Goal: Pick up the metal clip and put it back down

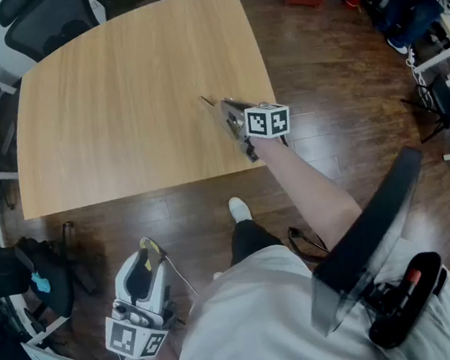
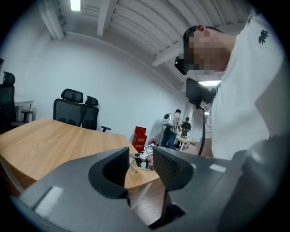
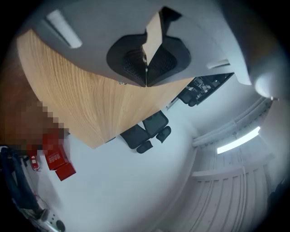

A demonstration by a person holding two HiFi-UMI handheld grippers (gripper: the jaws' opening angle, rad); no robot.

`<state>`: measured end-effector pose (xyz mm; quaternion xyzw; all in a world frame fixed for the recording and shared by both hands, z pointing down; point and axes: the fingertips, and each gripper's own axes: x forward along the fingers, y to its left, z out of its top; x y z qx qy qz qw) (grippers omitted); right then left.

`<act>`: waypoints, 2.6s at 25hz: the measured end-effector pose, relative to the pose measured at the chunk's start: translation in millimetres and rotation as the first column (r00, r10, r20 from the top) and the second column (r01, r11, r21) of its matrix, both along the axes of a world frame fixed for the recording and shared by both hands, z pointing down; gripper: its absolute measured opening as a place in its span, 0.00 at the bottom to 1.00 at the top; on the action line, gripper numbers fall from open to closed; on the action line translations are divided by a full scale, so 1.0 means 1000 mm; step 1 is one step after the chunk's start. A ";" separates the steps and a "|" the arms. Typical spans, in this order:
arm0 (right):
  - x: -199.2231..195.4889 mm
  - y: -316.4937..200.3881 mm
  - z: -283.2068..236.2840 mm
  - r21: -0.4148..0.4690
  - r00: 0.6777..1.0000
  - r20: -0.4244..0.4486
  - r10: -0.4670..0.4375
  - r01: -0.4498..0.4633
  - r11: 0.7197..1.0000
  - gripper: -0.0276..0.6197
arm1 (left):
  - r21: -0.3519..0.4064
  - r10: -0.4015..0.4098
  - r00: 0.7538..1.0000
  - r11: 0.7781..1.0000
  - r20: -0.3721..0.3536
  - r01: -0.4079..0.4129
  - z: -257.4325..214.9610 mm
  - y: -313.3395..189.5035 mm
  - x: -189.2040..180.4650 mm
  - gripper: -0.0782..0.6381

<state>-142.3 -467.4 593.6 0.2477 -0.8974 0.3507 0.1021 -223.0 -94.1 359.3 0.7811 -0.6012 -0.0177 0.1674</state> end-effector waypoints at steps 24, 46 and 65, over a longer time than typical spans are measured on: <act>0.034 0.335 -0.237 0.371 0.972 0.189 -0.142 0.064 0.926 0.06 | 0.204 0.053 0.998 0.977 0.045 -0.061 -0.018 0.253 -0.015 0.30; 0.043 0.371 -0.278 0.384 0.950 0.250 -0.188 0.081 0.920 0.06 | 0.217 0.073 0.997 0.973 0.039 -0.080 -0.016 0.245 -0.008 0.29; 0.058 0.115 -0.161 0.143 0.971 0.238 0.018 -0.053 0.988 0.06 | 0.150 0.042 0.997 0.987 0.061 -0.050 -0.032 0.088 0.010 0.29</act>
